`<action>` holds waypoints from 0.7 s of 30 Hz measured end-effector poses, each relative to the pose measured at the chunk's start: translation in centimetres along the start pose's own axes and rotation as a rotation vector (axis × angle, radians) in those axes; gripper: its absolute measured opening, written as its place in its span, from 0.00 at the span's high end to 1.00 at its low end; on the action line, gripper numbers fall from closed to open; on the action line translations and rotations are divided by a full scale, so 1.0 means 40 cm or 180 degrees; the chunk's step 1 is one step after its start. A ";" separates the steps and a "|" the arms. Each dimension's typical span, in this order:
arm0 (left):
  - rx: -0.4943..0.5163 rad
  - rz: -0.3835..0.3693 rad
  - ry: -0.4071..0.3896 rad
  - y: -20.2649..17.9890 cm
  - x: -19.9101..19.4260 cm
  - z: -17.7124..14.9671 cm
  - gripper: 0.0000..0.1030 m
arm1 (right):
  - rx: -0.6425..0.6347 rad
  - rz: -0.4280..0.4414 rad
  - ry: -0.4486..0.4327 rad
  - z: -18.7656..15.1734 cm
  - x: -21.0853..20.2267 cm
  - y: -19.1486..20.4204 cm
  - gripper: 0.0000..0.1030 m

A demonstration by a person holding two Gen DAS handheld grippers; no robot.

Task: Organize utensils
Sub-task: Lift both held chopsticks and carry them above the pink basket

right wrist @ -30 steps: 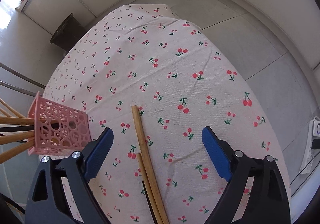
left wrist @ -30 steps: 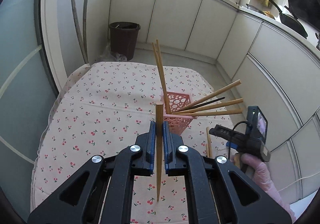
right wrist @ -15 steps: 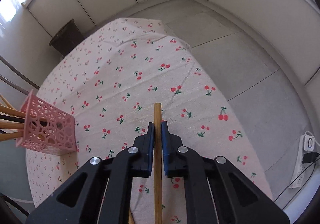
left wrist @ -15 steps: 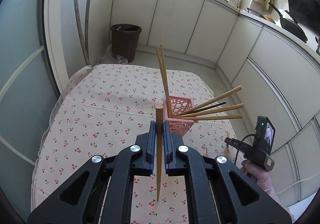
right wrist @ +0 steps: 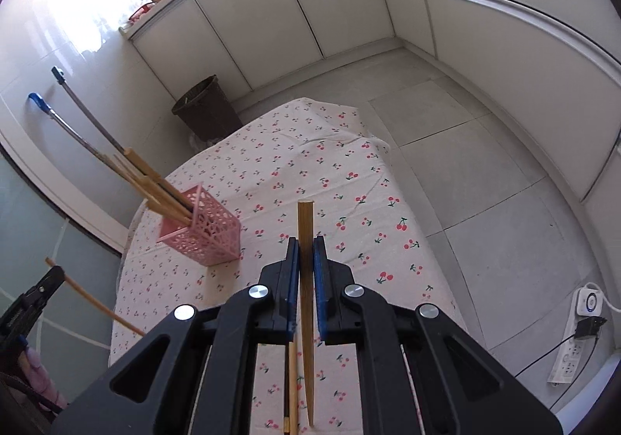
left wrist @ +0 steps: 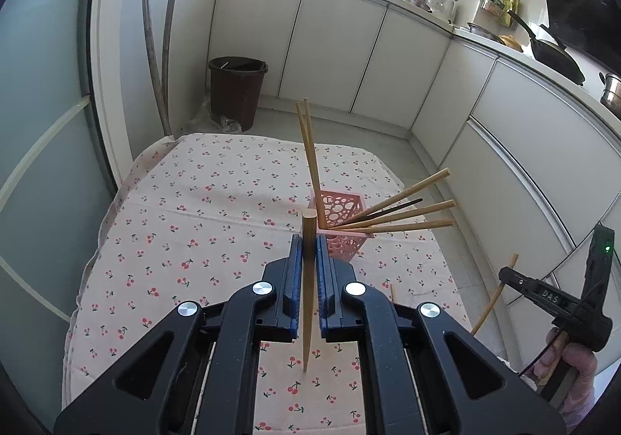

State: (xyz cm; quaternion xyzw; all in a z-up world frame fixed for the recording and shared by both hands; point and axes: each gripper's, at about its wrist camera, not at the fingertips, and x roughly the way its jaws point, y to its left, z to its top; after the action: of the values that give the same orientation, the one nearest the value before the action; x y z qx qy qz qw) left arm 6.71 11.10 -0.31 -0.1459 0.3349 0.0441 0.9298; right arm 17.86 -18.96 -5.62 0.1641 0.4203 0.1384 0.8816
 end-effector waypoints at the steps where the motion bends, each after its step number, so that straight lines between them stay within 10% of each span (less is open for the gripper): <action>1: 0.0004 -0.0023 -0.0005 0.004 -0.007 -0.002 0.94 | -0.0031 0.0048 -0.0022 0.003 -0.023 0.015 0.93; 11: -0.0007 -0.0155 -0.0137 0.011 -0.084 0.011 0.94 | -0.0310 0.0364 -0.0299 0.005 -0.175 0.141 0.93; 21: 0.0089 -0.0185 -0.0726 -0.052 -0.157 0.211 0.94 | -0.0353 0.0737 -0.0670 0.090 -0.286 0.241 0.93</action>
State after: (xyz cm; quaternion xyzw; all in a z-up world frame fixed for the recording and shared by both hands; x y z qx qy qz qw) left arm 7.38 11.73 10.36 -0.1366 0.2232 0.0287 0.9647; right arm 12.71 -15.19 8.39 0.1762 0.2956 0.2441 0.9067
